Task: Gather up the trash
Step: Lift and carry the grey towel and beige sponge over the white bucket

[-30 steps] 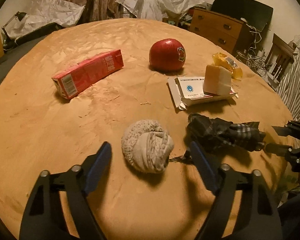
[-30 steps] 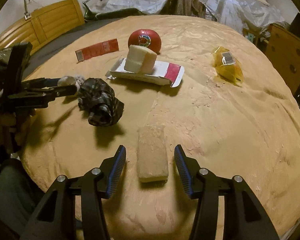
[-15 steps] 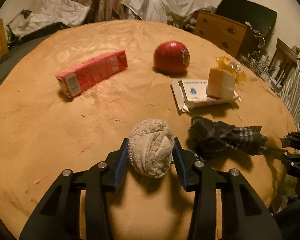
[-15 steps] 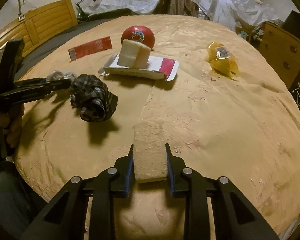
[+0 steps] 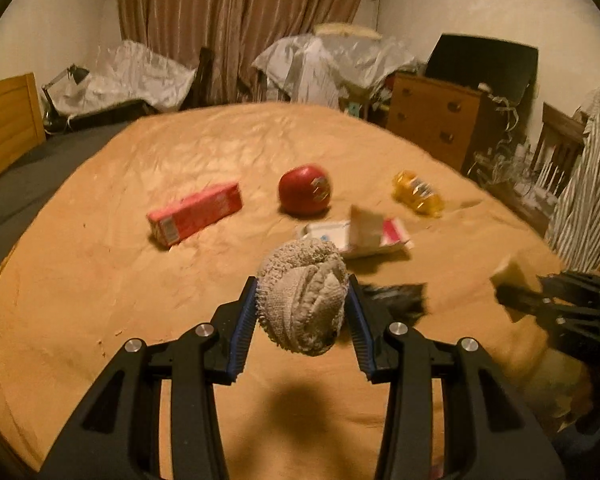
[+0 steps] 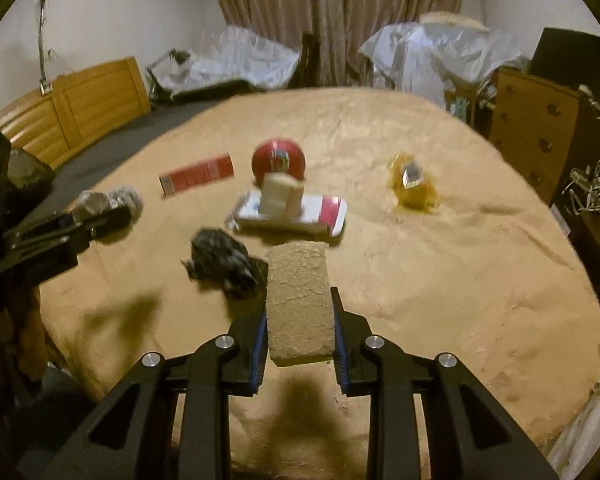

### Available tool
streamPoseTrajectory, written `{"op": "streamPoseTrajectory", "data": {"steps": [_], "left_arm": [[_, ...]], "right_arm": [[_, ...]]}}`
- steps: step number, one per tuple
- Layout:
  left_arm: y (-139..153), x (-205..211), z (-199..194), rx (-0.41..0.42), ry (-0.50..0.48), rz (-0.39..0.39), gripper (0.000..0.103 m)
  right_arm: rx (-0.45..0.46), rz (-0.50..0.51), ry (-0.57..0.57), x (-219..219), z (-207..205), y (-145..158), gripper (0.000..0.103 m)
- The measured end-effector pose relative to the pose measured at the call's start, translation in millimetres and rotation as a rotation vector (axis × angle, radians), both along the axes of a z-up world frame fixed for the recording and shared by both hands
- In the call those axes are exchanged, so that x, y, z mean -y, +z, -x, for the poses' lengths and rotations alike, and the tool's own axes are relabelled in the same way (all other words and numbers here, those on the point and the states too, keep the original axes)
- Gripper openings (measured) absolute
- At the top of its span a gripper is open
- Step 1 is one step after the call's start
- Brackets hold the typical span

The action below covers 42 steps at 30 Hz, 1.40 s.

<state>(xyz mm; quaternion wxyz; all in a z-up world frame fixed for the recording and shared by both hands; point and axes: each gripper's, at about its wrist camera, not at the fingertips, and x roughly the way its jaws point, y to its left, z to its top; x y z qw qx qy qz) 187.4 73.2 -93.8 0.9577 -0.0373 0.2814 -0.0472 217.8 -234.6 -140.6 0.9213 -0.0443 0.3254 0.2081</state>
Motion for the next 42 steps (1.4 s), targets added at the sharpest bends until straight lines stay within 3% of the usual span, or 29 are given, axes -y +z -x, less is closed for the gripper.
{"op": "streamPoseTrajectory", "data": {"steps": [9,19,33,42], "left_arm": [[44,40,41,0.146,0.045,-0.023,0.041],[70,59,73,0.266,0.104,-0.044,0.041],[73,67,79,0.279,0.114,-0.046,0.041],[79,87,67,0.279,0.062,-0.045,0.041]], "right_arm": [[0.16,-0.057,-0.042,7,45,49,0.028],[0.319,-0.11,-0.07,9,90,88,0.028],[0.351,-0.117,-0.071,11,106,98,0.028],[0.347,-0.088,-0.12,45,122,109,0.028]]}}
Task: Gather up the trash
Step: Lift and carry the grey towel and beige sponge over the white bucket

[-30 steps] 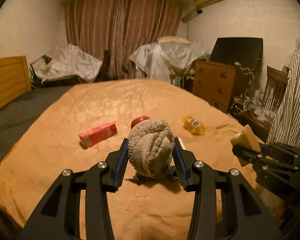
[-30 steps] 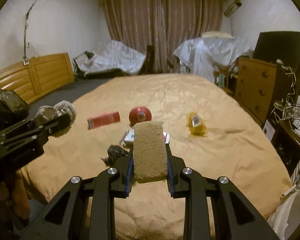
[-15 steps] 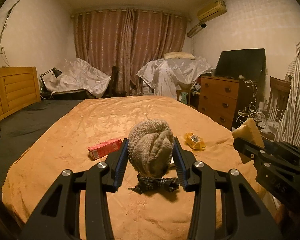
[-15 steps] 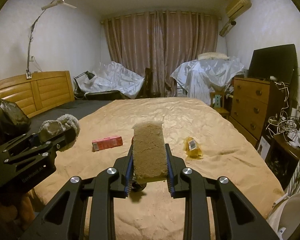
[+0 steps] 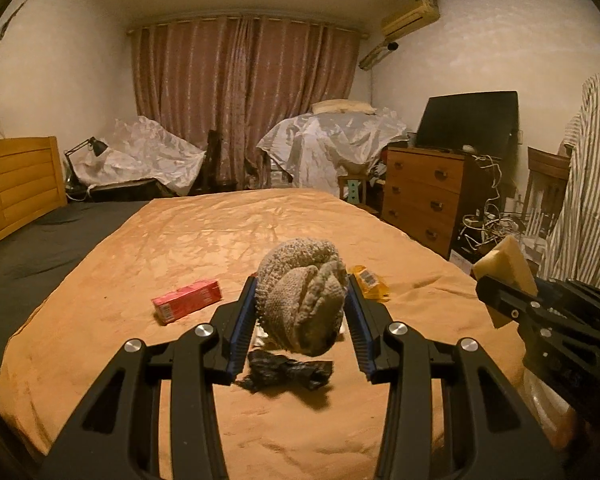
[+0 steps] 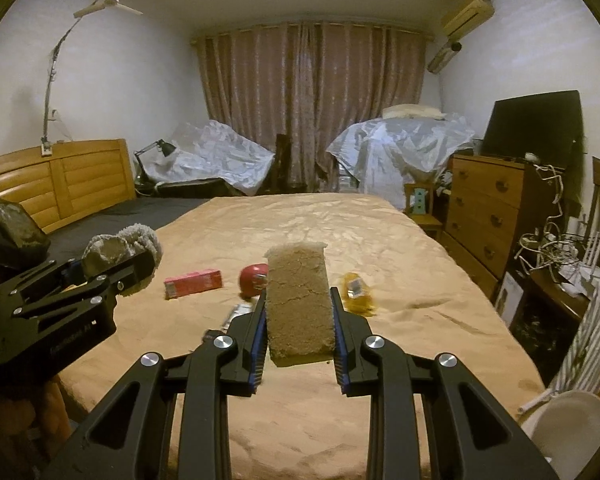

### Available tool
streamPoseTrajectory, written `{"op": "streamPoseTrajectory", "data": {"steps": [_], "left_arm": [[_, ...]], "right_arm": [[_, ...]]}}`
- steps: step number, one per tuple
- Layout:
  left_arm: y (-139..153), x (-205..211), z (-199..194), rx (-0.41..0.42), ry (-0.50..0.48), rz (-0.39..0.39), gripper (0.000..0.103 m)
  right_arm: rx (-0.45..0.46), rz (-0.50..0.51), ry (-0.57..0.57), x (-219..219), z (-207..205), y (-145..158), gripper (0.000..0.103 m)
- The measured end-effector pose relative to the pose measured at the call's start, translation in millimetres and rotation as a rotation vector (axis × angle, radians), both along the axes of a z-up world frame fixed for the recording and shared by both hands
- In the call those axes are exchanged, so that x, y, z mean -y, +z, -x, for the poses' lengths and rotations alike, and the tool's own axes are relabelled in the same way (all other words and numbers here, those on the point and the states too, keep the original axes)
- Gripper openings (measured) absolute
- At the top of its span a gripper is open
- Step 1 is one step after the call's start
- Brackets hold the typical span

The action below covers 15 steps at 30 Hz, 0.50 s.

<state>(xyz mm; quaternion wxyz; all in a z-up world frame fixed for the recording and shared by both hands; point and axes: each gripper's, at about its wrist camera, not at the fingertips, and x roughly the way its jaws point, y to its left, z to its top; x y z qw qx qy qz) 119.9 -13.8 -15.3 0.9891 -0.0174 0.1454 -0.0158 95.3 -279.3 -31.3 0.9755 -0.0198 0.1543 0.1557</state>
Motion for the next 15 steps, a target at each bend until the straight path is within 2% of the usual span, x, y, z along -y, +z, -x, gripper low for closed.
{"op": "streamPoseTrajectory", "data": {"steps": [15], "left_arm": [[-2,75,-10,-0.026,-0.164,-0.014,0.041]], "right_arm": [[-0.029,0.018,-0.186,126,25,18,0.028]]}}
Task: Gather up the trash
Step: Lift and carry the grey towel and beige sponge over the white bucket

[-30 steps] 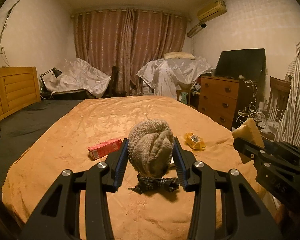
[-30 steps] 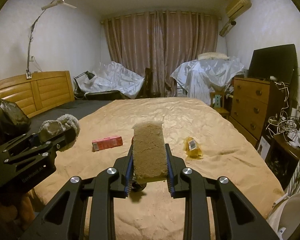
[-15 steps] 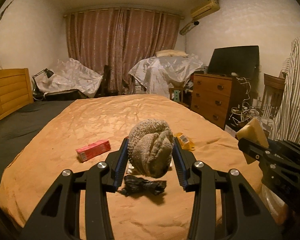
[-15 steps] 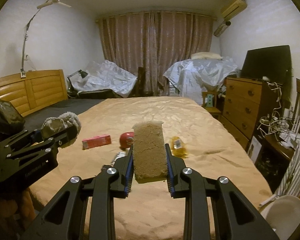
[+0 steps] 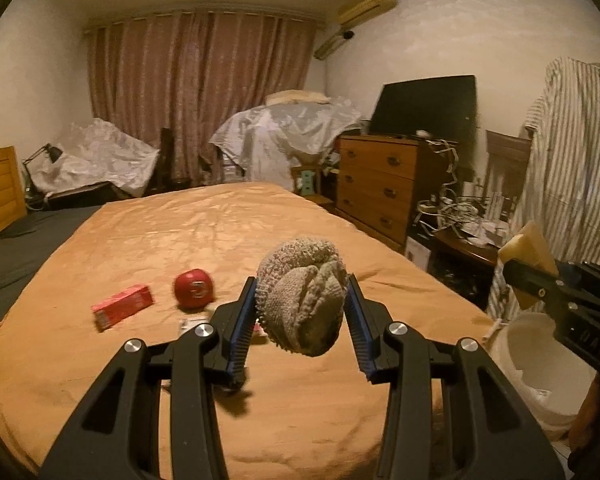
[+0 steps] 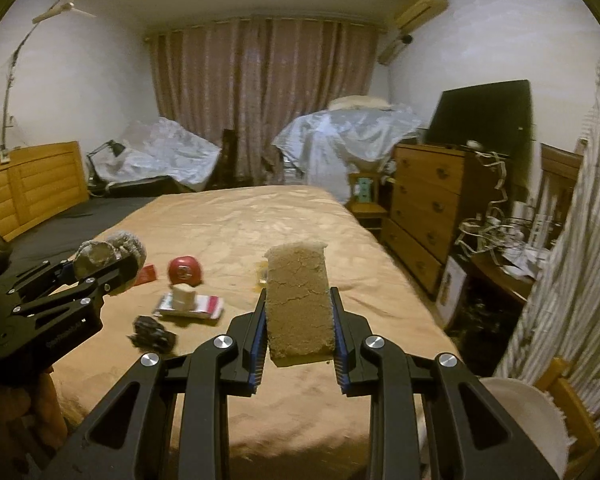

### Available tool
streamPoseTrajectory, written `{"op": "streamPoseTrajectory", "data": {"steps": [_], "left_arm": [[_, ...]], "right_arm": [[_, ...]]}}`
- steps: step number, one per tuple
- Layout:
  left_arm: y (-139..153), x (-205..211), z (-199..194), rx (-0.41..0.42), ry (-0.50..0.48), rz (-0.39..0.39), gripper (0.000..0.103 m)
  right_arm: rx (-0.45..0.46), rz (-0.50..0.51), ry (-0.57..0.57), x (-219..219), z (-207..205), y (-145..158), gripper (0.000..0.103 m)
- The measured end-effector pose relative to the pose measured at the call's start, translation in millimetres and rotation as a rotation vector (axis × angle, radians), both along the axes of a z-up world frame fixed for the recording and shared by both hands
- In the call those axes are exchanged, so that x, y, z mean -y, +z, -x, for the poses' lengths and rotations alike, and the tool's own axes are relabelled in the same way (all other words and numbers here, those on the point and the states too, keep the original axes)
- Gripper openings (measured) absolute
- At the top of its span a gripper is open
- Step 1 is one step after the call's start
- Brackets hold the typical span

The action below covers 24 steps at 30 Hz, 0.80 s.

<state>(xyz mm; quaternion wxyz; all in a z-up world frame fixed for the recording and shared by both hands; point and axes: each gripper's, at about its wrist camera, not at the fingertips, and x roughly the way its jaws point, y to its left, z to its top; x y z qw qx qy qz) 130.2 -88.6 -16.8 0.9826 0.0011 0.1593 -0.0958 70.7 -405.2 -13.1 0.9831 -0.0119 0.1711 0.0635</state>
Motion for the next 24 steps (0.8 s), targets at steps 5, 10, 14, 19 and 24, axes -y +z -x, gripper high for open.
{"op": "streamPoseTrajectory", "data": {"steps": [5,10,14,19,24], "left_arm": [[1,39,-2,-0.01,-0.082,-0.001,0.041],[2,80,-5,-0.029,-0.172,-0.003,0.041],[2,112,-5,-0.045,-0.25,-0.011,0.041],[-1,150,-4,-0.07,-0.331,-0.02,0.041],[-7,183,-2,-0.099,-0.391,-0.04,0.041]], "right_arm": [[-0.014,0.009,-0.071,48,16,3,0.028],[-0.038,0.003,-0.139,96,28,6,0.028],[-0.057,-0.001,-0.188,133,36,6,0.028],[-0.103,-0.007,-0.249,179,41,0,0.028],[-0.157,-0.023,-0.297,221,43,-11,0.028]]}}
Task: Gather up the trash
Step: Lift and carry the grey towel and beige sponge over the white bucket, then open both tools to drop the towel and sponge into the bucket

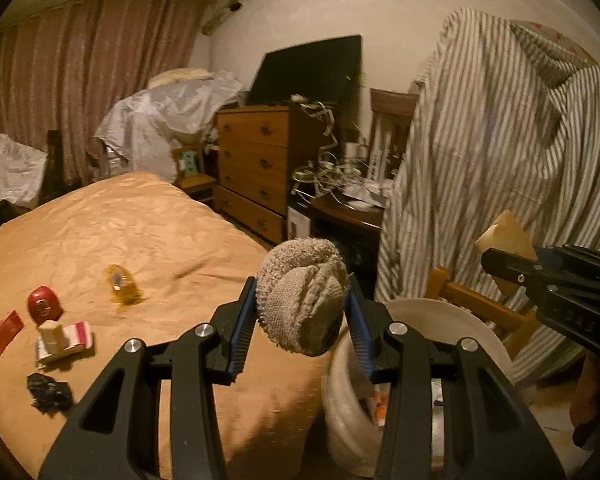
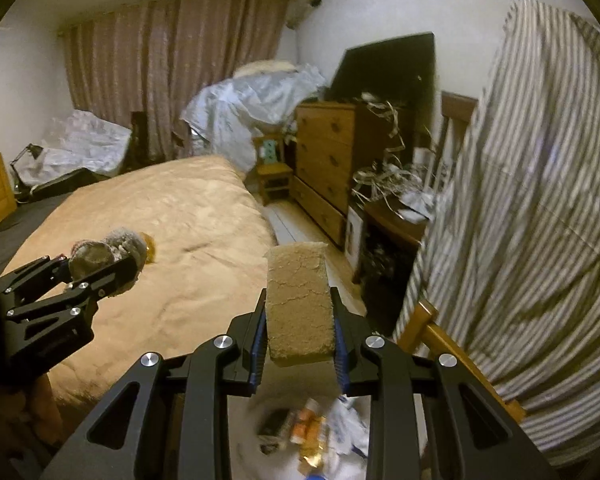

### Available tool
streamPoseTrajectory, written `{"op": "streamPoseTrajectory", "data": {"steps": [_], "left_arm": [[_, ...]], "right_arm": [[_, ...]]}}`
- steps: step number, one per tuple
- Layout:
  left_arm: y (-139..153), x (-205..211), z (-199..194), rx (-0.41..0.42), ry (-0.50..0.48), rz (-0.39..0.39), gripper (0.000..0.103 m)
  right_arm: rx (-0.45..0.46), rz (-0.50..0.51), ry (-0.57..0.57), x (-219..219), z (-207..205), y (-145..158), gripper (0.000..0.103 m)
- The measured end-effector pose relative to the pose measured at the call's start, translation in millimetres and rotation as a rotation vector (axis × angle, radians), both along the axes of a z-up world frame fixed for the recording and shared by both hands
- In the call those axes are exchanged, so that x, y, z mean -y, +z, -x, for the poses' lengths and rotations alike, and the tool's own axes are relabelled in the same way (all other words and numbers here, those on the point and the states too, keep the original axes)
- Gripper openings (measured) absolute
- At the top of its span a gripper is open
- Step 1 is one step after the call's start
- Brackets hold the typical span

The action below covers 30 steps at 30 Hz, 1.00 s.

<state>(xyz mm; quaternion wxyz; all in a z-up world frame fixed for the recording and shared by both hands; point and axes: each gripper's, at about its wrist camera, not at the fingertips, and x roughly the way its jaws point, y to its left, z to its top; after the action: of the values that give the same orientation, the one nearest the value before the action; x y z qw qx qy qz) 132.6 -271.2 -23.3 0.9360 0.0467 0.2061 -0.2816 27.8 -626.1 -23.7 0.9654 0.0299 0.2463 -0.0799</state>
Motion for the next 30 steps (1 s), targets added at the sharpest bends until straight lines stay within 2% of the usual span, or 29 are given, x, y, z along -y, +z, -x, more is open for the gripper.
{"op": "streamPoseTrajectory", "data": {"steps": [4,8,17,23,30], "left_arm": [[-5,28,-2,-0.041,-0.057,-0.026,0.041],[-17,51,-8,-0.109,-0.105,-0.06,0.041],[-43,87,-20,-0.218,-0.173,-0.138,0.041],[-51,102,-27,-0.255,-0.201,-0.171,0.041],[-57,113,-31,-0.276,-0.216,-0.186,0.041]], "right_arm": [[-0.056,-0.034,-0.025,33,-2,-11,0.028],[-0.151,-0.091,-0.023,65,-11,-30,0.028],[-0.347,-0.181,0.01,92,-37,-68,0.028],[-0.407,-0.229,0.009,98,-47,-90,0.028],[-0.415,-0.23,0.012,96,-51,-92,0.028]]}}
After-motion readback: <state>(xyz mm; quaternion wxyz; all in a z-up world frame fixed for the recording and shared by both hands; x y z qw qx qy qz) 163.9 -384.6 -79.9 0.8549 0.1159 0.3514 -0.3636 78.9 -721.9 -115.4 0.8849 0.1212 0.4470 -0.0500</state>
